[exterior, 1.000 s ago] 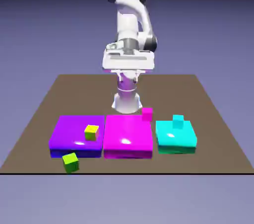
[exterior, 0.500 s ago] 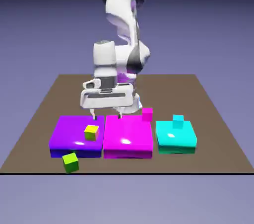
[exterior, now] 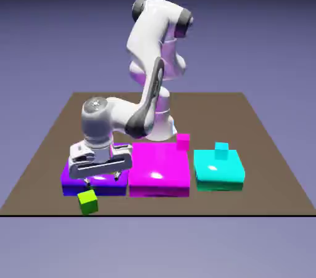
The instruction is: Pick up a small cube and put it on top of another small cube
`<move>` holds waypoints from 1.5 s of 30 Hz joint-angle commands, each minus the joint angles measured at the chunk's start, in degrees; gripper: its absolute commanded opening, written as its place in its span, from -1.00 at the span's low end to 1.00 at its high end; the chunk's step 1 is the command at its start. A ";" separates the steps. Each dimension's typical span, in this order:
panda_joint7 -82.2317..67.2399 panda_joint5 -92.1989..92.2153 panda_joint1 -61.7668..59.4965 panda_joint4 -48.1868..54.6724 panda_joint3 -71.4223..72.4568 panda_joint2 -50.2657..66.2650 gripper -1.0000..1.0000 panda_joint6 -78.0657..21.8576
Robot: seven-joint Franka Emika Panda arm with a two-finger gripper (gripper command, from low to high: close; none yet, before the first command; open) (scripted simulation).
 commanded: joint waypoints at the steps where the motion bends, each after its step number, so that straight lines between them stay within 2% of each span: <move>1: -1.66 0.69 0.64 1.38 -1.33 2.08 0.00 -1.28; 7: -8.83 3.69 3.41 7.34 -7.09 11.09 0.00 -6.81; 11: -11.18 8.30 -0.86 7.16 -1.62 17.34 0.00 -0.11; 12: -11.18 8.30 -0.86 7.16 -1.62 17.34 -1.00 -0.11; 17: -9.11 4.35 3.94 8.60 -8.12 9.05 -1.00 -7.99; 37: 38.84 -23.79 -14.90 -9.06 16.46 -32.02 -1.00 -20.03; 40: 40.97 -25.65 -16.26 -11.29 18.67 -30.96 -1.00 -18.98; 45: 39.63 -23.86 -17.00 -16.86 18.87 -25.70 -1.00 -8.45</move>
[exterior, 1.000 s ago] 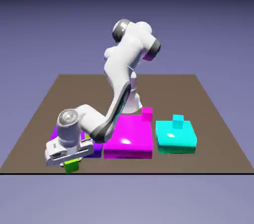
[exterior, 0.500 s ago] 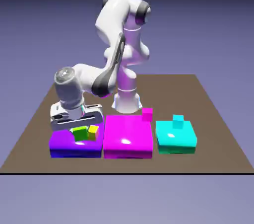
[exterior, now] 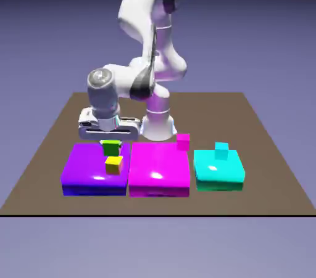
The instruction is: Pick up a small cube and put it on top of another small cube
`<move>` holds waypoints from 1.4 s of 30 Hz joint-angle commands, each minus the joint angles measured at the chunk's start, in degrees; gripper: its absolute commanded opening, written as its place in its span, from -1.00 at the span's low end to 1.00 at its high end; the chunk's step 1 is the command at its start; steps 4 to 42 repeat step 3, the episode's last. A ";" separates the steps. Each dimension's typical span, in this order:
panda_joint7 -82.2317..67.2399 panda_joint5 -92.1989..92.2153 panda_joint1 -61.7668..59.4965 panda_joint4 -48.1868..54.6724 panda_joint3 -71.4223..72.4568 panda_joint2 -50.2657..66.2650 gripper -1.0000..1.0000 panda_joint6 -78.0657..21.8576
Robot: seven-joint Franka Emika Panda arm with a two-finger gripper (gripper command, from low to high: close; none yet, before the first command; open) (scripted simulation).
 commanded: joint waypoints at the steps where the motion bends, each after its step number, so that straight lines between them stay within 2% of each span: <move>1: 0.12 -0.20 0.01 0.00 -0.01 0.00 1.00 0.02; 3: 0.43 -0.63 0.18 1.32 -0.06 -1.24 1.00 -2.47; 42: 0.43 -0.63 0.18 1.32 -0.06 -1.24 1.00 -2.47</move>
